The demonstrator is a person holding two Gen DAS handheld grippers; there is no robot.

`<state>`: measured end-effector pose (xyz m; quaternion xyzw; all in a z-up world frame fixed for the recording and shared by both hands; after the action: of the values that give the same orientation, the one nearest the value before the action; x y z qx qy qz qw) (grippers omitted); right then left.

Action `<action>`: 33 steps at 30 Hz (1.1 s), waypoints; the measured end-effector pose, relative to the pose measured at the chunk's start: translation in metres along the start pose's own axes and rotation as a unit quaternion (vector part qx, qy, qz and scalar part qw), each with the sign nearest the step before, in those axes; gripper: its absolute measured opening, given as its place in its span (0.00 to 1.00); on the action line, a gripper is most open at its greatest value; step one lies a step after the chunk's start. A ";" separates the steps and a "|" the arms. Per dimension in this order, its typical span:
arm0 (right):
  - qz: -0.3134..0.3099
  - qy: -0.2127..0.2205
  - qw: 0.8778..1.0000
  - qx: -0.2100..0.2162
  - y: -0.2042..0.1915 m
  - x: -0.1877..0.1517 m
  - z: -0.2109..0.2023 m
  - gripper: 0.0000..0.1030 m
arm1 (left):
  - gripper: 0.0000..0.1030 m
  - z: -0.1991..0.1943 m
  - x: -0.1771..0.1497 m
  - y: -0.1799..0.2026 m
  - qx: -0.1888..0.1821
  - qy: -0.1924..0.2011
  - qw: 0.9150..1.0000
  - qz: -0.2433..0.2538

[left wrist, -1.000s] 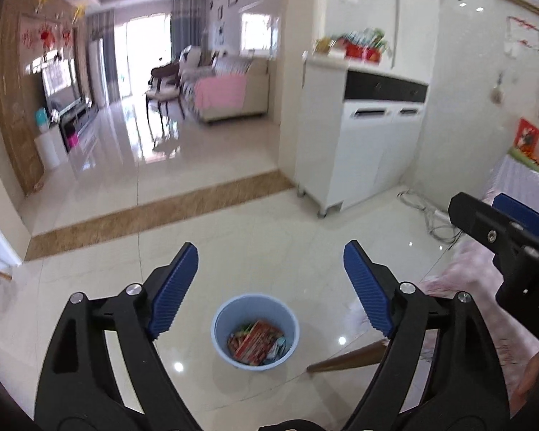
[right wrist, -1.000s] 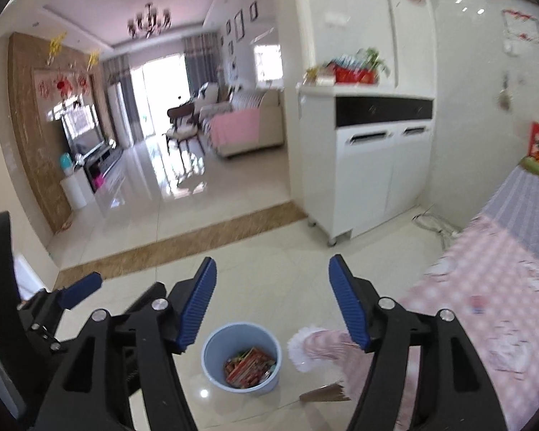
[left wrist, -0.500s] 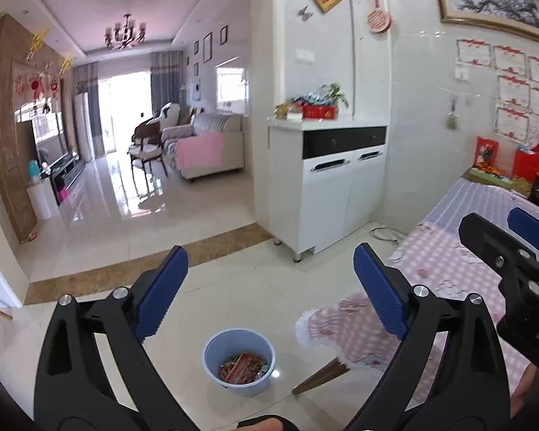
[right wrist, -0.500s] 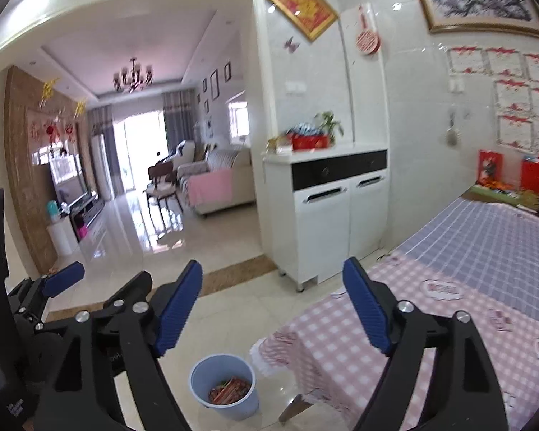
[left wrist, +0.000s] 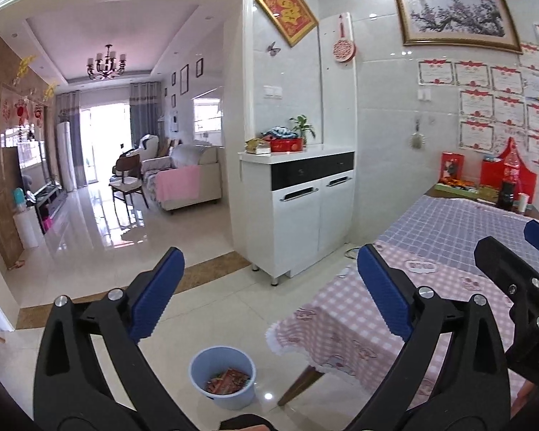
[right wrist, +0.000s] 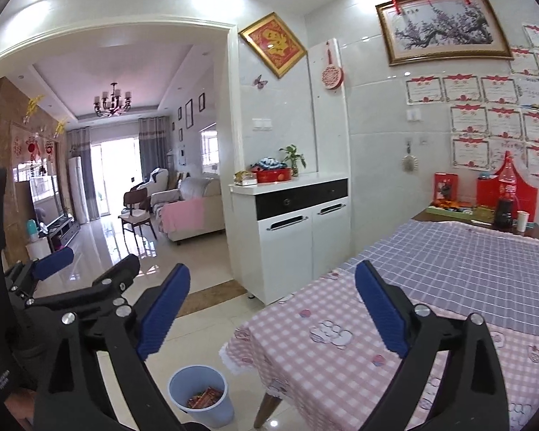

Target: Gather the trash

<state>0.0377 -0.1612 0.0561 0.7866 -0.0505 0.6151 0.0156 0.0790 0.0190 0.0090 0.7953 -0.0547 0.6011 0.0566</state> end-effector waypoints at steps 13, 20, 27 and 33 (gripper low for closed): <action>0.027 0.024 0.998 -0.053 0.065 -0.002 -0.061 0.92 | 0.93 -0.018 -0.005 0.073 -0.051 -0.003 0.998 0.029; 0.053 0.021 0.997 -0.059 0.092 -0.010 -0.076 0.92 | 0.93 -0.033 -0.008 0.106 -0.059 0.004 0.997 0.058; 0.066 0.024 0.996 -0.060 0.102 -0.010 -0.083 0.92 | 0.93 -0.040 -0.006 0.109 -0.052 0.014 0.997 0.059; 0.067 0.017 0.996 -0.053 0.100 -0.011 -0.079 0.92 | 0.93 -0.039 -0.006 0.105 -0.047 0.014 0.997 0.054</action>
<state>-0.0511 -0.2532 0.0610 0.7691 -0.1353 0.6244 0.0166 0.0241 -0.0781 0.0164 0.7789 -0.1249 0.6114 0.0627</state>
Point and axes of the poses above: each gripper's, at about its wrist camera, not at the fingertips, and z roughly the way its jaws point, y to its right, x to its top, the point moved 3 cm from there along z, roughly the way its jaws point, and after that the axes turned 12 degrees about -x, right-handed, at the moved point
